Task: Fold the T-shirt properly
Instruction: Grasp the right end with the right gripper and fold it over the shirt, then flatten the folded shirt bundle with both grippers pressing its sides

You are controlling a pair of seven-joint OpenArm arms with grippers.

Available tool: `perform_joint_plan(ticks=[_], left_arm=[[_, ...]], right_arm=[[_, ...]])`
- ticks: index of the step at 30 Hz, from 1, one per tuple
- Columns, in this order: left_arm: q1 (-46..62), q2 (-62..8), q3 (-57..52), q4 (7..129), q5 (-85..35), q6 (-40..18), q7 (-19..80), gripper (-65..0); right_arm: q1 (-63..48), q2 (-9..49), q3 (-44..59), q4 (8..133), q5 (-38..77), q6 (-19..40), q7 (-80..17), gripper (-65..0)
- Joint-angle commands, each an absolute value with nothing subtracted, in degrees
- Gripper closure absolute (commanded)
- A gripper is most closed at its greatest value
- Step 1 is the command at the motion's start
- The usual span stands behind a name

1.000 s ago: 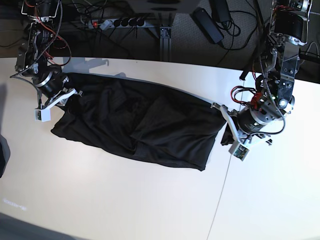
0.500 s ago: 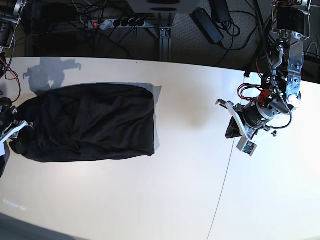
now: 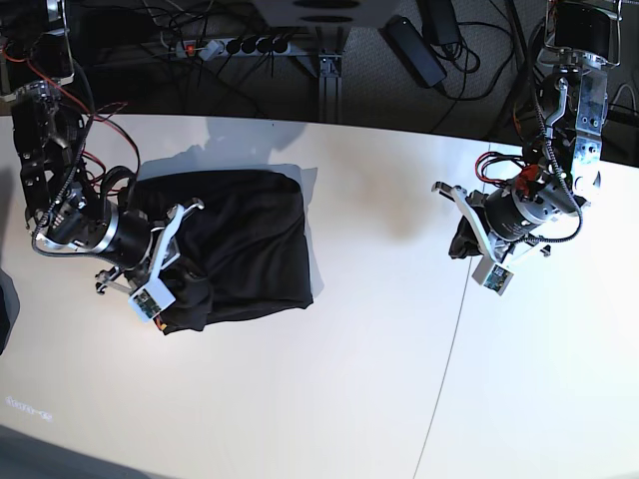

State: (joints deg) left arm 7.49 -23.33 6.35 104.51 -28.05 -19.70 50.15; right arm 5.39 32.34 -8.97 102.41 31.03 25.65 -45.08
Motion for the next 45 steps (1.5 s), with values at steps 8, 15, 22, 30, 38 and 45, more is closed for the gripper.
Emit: perform_joint_plan(ticks=[8,15,22,30,38,45], left_arm=[[9.10,-23.81,5.98,105.45,-28.53,-20.38,49.10,0.0],[9.08,-23.81,5.98,105.45,-28.53,-20.40,49.06,0.0],[9.06,-23.83,5.93,105.45,-28.34,-20.40,48.27,0.0],[9.06,-23.81,-1.30,105.45,-29.23,-20.38,46.13,0.0],[9.87,-23.49,-3.66,105.73,-41.45,-30.96,46.74,0.0],[9.98,-21.85,10.04,106.45,-39.97,-36.69,46.74,0.0]], right_arm=[[9.08,28.53,-17.72,104.25,21.54,26.83,-44.84,0.0],[11.81,25.63,-24.53,104.22,15.18,26.83,-44.86,0.0],[11.90,22.57,-26.68,104.05,19.27,26.83,-44.36,-28.4],[12.75,19.84,-26.63,104.14,30.74,27.18,-44.82,-28.4],[18.81,19.86,-20.80,103.55,14.83,26.81,-43.07,0.0],[24.93,19.81,-15.51,92.90,6.76,26.79,-35.29,0.0]])
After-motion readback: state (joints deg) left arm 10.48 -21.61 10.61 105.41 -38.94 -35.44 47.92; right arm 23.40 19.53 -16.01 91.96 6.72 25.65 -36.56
